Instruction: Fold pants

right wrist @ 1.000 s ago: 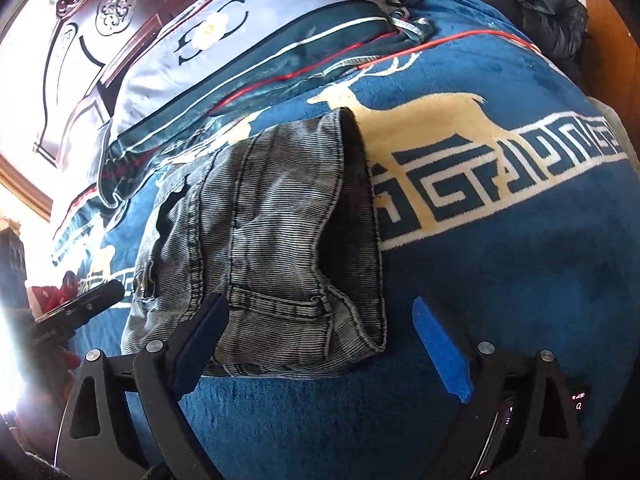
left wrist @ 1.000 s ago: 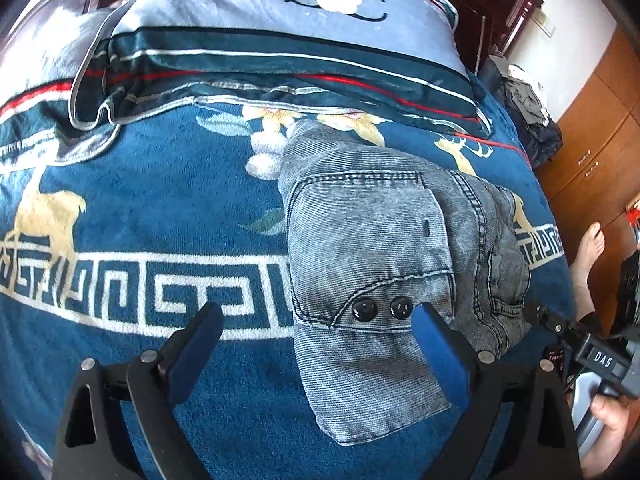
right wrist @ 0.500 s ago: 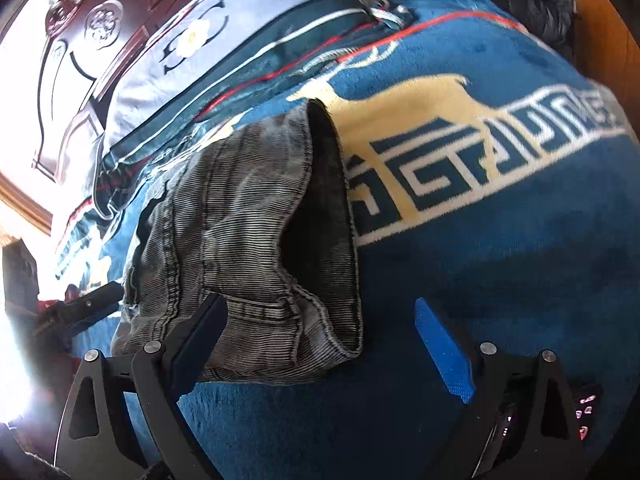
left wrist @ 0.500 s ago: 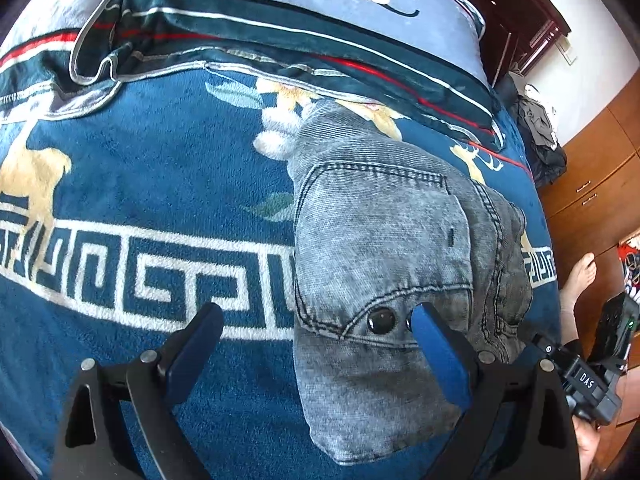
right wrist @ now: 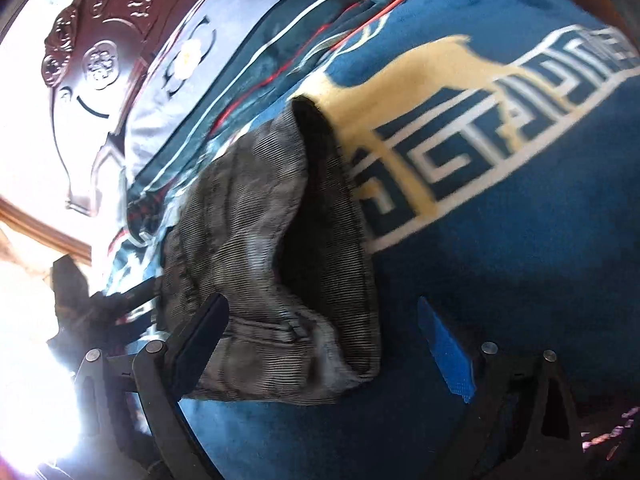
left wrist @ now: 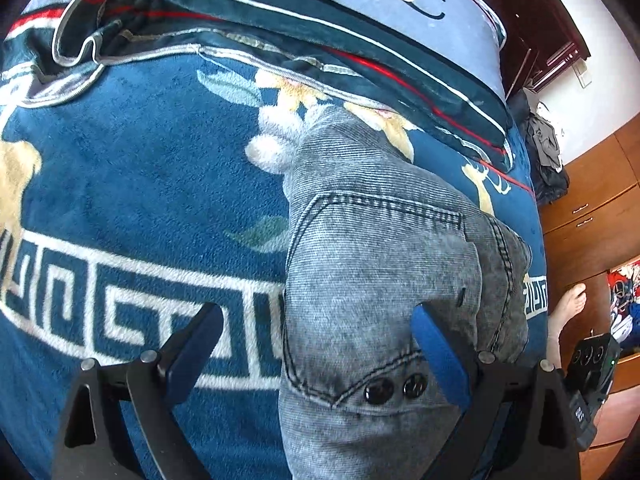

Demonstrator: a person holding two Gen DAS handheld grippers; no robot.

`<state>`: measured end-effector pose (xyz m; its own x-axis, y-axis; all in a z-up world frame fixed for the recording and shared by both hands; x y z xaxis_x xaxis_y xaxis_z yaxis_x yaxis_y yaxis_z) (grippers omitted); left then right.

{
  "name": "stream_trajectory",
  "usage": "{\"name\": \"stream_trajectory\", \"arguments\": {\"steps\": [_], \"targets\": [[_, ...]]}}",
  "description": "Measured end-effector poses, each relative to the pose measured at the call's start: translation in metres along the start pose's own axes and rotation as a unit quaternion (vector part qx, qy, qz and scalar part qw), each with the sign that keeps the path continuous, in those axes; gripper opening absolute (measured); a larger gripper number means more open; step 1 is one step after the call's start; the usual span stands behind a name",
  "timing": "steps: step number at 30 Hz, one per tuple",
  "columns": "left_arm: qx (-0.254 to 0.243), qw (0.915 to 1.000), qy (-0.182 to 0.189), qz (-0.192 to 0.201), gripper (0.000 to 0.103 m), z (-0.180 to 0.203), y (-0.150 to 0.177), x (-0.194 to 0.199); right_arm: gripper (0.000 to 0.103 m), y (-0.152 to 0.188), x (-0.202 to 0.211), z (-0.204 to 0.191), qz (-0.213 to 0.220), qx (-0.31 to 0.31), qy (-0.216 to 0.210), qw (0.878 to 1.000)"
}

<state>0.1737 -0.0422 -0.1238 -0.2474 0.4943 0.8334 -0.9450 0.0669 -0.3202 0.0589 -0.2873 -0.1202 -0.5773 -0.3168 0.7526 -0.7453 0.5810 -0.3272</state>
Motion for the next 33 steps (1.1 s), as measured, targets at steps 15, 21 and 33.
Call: {"name": "stream_trajectory", "arguments": {"steps": [15, 21, 33], "targets": [[-0.009, 0.9996, 0.004, -0.028, 0.103, 0.000, 0.005, -0.023, 0.046, 0.003, -0.024, -0.002, -0.012, -0.020, -0.064, 0.998], [-0.008, 0.9990, 0.023, -0.038, 0.076, 0.008, 0.009, -0.025, 0.041, 0.008, -0.023, -0.006, -0.006, -0.026, -0.058, 0.998], [-0.003, 0.9995, 0.028, -0.012, 0.042, 0.018, 0.016, -0.017, 0.037, 0.011, -0.025, -0.016, 0.018, -0.017, -0.034, 0.999]]}}
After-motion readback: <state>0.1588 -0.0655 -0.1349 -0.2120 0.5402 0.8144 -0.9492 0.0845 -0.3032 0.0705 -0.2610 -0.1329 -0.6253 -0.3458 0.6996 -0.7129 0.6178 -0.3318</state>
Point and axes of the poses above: each gripper's, at about its wrist camera, not at the fingertips, and x roughly against the way its jaws point, z to its right, y to its underside, the point moved 6 cm from there along -x, roughly the way its jaws point, and after that the axes turned 4 degrees about y, right-handed, at the moved point
